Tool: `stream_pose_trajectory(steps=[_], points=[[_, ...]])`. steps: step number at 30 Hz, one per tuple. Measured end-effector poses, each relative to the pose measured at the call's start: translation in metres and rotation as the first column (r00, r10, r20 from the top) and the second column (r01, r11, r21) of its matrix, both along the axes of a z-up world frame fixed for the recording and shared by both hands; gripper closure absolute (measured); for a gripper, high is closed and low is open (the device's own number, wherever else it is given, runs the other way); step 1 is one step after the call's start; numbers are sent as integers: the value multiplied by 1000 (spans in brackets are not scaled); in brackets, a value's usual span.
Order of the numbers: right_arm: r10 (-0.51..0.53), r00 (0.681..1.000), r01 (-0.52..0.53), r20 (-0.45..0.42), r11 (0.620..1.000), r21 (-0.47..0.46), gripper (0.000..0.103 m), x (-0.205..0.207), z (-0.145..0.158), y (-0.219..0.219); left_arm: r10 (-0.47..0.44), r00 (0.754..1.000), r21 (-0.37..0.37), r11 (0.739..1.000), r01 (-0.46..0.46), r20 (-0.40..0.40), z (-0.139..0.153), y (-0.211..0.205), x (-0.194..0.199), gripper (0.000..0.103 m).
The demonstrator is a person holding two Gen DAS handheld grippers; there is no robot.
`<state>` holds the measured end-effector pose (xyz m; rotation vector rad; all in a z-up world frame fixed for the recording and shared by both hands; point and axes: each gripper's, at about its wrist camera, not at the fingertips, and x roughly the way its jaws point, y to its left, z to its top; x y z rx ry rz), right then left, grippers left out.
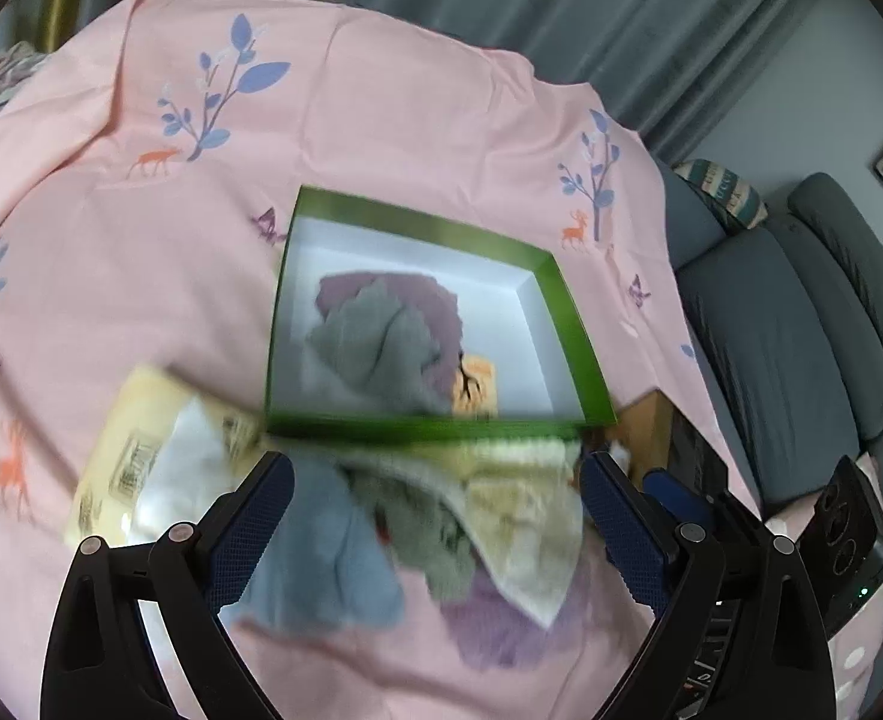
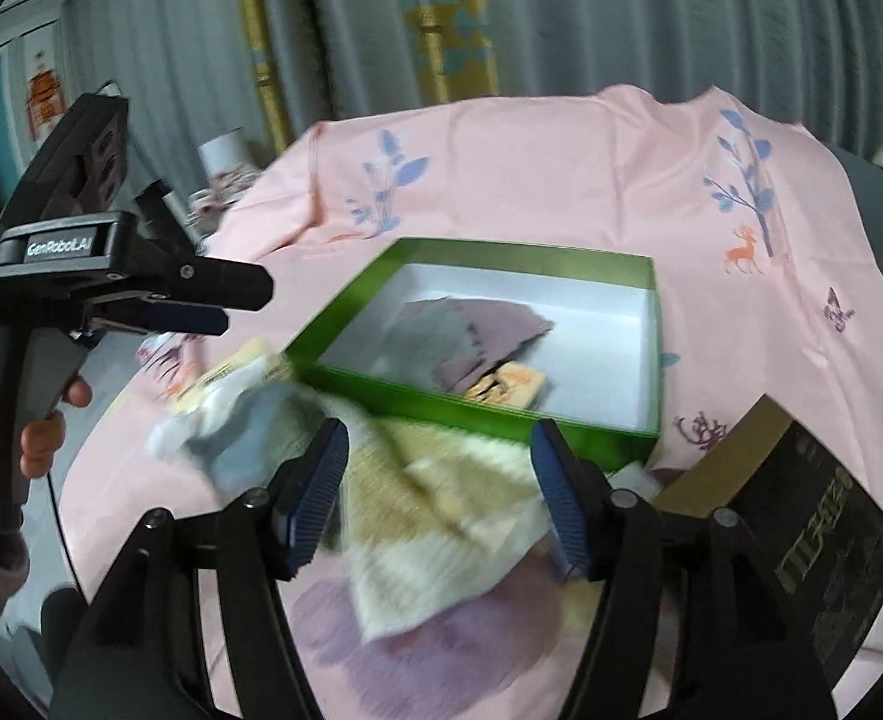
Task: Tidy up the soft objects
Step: 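Carry the towels into the green box and release them, then grasp the green towel with the right gripper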
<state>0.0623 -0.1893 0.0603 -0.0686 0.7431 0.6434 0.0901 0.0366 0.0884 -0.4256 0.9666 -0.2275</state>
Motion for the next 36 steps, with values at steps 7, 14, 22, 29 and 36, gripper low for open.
stream_pose_trajectory(steps=[7,14,22,29,36], points=[[123,992,-125,-35,991,-53,45,-39,-28,34,34,999,-50,998,-36,-38,-41,10,-55,7],[174,984,-177,-30,978,-108,69,-28,-45,74,102,989,-108,988,-113,-104,-74,39,-90,7],[168,984,-174,-54,973,-149,96,-11,-57,90,113,990,-132,983,-125,-89,-75,49,-98,7],[307,944,-313,-121,949,-35,96,-69,-49,68,9,995,-147,989,-23,-97,-83,19,-92,7],[316,944,-324,-94,941,-95,96,-108,-53,56,-41,988,-156,988,18,-146,-101,-6,-90,7]])
